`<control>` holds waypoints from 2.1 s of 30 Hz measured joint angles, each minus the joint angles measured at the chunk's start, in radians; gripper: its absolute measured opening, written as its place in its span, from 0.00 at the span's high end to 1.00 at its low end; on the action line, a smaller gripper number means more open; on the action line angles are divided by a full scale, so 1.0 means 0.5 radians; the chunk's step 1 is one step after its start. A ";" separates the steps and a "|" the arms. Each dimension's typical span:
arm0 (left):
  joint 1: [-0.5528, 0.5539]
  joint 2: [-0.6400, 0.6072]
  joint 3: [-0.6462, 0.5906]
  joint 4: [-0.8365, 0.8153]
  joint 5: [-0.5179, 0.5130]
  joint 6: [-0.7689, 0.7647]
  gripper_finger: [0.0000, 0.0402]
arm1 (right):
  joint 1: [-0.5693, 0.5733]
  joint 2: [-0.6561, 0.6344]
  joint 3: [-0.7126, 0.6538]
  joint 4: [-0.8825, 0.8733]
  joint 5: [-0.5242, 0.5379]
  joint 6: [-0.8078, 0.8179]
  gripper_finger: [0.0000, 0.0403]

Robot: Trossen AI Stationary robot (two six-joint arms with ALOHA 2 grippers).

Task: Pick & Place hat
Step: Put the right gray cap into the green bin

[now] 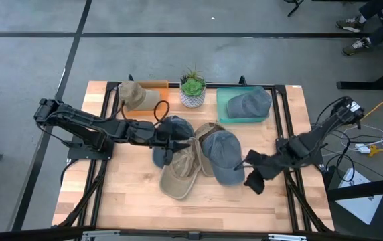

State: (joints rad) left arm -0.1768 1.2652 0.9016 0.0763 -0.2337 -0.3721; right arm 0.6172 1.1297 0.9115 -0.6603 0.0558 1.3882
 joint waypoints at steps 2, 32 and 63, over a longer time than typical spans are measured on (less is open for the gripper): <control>0.001 0.000 0.000 -0.060 0.016 -0.001 0.64 | 0.076 0.012 -0.139 0.227 0.107 0.355 0.58; -0.001 0.001 0.000 -0.328 0.644 -0.072 0.64 | 0.229 0.634 -0.407 1.102 0.283 0.348 0.58; -0.001 0.002 0.000 -0.608 0.538 -0.117 0.64 | 0.233 0.962 -0.060 -0.046 0.580 -1.170 0.58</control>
State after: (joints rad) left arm -0.1772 1.2659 0.9016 -0.2276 0.0352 -0.4308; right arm 0.7338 1.6105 0.8814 -0.6832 0.3457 0.8032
